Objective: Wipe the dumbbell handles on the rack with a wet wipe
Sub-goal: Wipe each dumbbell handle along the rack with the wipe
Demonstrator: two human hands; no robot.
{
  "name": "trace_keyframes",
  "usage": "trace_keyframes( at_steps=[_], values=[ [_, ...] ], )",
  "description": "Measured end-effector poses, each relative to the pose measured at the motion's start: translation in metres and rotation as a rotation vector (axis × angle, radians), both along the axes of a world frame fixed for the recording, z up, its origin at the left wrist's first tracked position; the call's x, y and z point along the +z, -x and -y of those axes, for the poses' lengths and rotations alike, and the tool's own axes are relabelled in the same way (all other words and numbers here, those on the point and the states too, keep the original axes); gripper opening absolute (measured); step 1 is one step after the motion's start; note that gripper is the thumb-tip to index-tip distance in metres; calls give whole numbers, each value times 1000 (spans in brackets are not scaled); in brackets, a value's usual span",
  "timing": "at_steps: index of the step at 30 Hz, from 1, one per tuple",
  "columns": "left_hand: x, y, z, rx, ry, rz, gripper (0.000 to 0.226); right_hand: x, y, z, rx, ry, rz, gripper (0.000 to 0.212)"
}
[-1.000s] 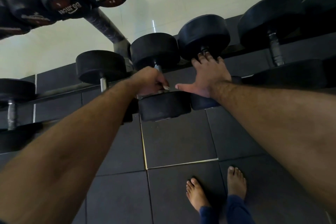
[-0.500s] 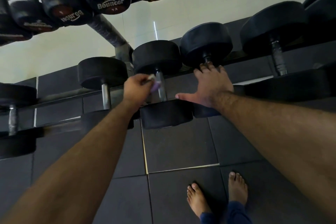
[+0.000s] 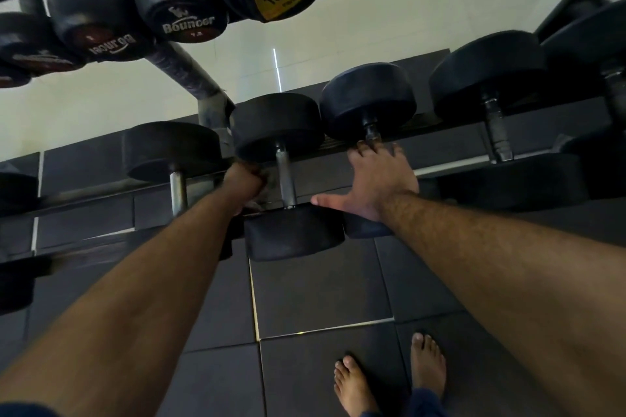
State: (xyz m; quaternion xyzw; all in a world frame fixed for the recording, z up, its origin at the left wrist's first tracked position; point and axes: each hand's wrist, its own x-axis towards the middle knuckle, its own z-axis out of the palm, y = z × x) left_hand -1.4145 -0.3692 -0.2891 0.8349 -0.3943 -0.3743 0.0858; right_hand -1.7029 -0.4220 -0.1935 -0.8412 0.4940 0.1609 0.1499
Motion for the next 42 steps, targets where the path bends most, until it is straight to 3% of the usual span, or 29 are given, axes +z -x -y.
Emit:
trace_keyframes(
  at_steps=[1, 3, 5, 7, 9, 12, 13, 15, 16, 18, 20, 22, 24, 27, 30, 33, 38, 40, 42],
  values=[
    [-2, 1, 4, 204, 105, -113, 12, 0, 0, 0, -1, -1, -1, 152],
    [-4, 14, 10, 521, 167, -466, 22, 1, 0, 0, -2, -3, 2, 152],
    [5, 27, 5, 441, 47, -685, 27, 1, 0, 1, -5, 0, 9, 151],
    [15, 30, -7, 219, -165, -708, 27, 0, 0, 0, -8, 7, 10, 151],
    [15, 20, -13, 126, -283, -624, 31, 0, 0, 0, -6, 10, 6, 150],
    [10, 18, -2, 289, -65, -530, 35, -1, -1, -1, -4, 20, 0, 150],
    [10, 22, 4, 401, 30, -569, 36, -1, -1, -1, -4, 22, 0, 150],
    [13, 30, 7, 409, 42, -688, 38, -1, 0, -1, -9, 23, 3, 150],
    [14, 31, 3, 291, -66, -687, 40, -1, 0, -1, -10, 24, 6, 149],
    [14, 18, -9, -55, -309, -514, 45, -1, -1, -2, -5, 32, 11, 148],
    [19, 2, -7, -178, -324, -313, 41, -1, -1, -2, -5, 44, 8, 148],
    [20, -10, 2, 39, -130, -232, 28, -1, -1, -2, 4, 44, 0, 149],
    [19, -11, 12, 314, 8, -410, 26, -1, -1, -3, 6, 47, 1, 148],
    [14, 15, 16, 508, -18, -646, 34, -1, -2, -3, 7, 57, 4, 145],
    [20, 32, 1, 399, -167, -748, 36, -1, -2, -3, -7, 67, 6, 144],
    [24, 21, -13, 177, -333, -678, 39, 0, -3, -3, -4, 68, 2, 143],
    [12, 35, 11, 705, 17, -870, 27, 0, -2, -4, -5, 82, 11, 143],
    [16, 45, 11, 712, -39, -939, 32, -1, -1, -3, -14, 87, 14, 144],
    [17, 35, 0, 586, -154, -914, 34, -3, -1, -3, -10, 90, 14, 145]
  ],
)
